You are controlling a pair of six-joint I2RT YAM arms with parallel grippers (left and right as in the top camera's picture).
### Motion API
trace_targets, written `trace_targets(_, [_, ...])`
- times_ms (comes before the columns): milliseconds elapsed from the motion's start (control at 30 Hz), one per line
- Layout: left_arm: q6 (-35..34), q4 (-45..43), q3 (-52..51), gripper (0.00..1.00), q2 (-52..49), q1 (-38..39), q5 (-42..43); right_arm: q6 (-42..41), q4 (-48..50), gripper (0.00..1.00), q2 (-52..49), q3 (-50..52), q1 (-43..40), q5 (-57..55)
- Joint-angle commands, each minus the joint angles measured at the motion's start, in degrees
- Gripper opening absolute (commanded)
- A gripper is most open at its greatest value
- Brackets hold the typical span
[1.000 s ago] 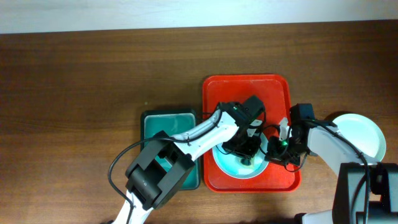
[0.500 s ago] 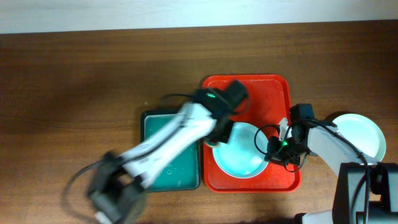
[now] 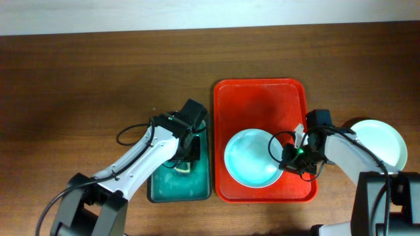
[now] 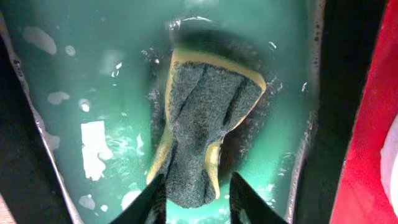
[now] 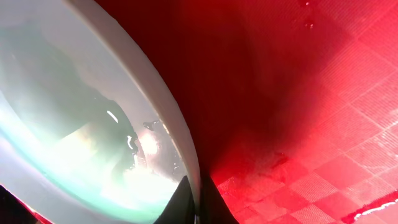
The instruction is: Clean dirty plates on tray and stack at the side
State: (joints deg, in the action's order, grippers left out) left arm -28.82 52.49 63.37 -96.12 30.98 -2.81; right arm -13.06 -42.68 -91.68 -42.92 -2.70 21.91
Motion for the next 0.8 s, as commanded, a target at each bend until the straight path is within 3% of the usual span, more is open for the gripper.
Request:
trace_targets(0, [-0.3, 3.0, 3.4, 0.49, 2.1, -0.4, 0.5, 0.8, -4.5, 0.04, -1.2, -1.7, 0.0, -6.9])
trace_targets(67, [0.5, 8.0, 8.7, 0.63, 6.8, -0.6, 0.4, 0.9, -14.7, 0.04, 2.5, -9.3, 0.3, -7.5])
trace_targets(100, [1.6, 9.6, 10.7, 0.89, 9.3, -1.3, 0.2, 1.7, -19.2, 0.04, 4.5, -13.0, 1.0, -7.7])
trace_targets(133, [2.8, 11.7, 12.7, 0.99, 14.0, -3.3, -0.1, 2.2, -24.3, 0.04, 6.9, -18.4, 3.7, -7.8])
trace_targets(267, [2.8, 15.4, 12.9, 0.99, 26.0, -10.6, 0.0, -0.8, -28.3, 0.04, 8.1, -26.9, 18.0, -7.6])
trace_targets(400, [2.8, 19.4, 12.9, 0.99, 32.9, -12.9, -0.2, -11.1, -12.2, 0.04, 7.3, -26.8, 37.6, -10.7])
trace_targets(533, [2.8, 22.2, 12.8, 0.99, 32.8, -13.0, -0.2, -12.9, 0.6, 0.04, 5.2, -27.2, 47.5, -30.3])
trace_targets(767, [2.7, 22.0, 12.8, 0.99, 32.8, -12.9, -0.1, -8.2, -1.9, 0.04, 5.8, -33.3, 59.9, -63.2])
